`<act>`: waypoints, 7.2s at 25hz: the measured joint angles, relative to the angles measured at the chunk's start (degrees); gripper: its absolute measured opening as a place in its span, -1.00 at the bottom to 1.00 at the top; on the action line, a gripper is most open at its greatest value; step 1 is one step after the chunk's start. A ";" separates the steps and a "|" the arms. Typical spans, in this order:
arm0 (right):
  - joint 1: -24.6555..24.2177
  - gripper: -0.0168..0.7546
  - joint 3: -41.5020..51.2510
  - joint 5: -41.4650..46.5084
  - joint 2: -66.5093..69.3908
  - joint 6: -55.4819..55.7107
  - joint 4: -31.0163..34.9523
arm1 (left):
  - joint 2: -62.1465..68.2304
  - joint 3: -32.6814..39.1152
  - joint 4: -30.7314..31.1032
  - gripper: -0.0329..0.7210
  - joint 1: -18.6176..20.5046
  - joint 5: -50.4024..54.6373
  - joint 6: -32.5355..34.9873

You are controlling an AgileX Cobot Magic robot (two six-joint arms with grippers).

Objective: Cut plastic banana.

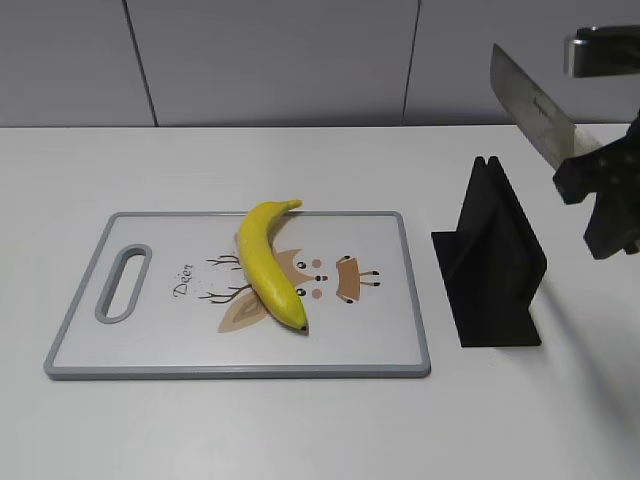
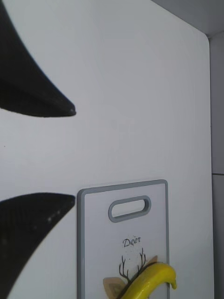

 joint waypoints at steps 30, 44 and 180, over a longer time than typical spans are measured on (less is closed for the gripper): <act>0.00 -0.49 -10.31 5.27 5.70 -48.25 9.14 | 4.11 -0.70 -1.20 0.66 0.00 -0.35 2.47; 0.00 -0.49 -12.52 5.14 8.95 -55.46 9.14 | 20.97 -5.90 -7.33 0.51 -0.85 -6.70 19.32; 0.29 -0.49 -37.23 5.53 33.92 -80.54 12.66 | 91.95 -50.40 -15.16 0.64 -21.92 -17.63 50.05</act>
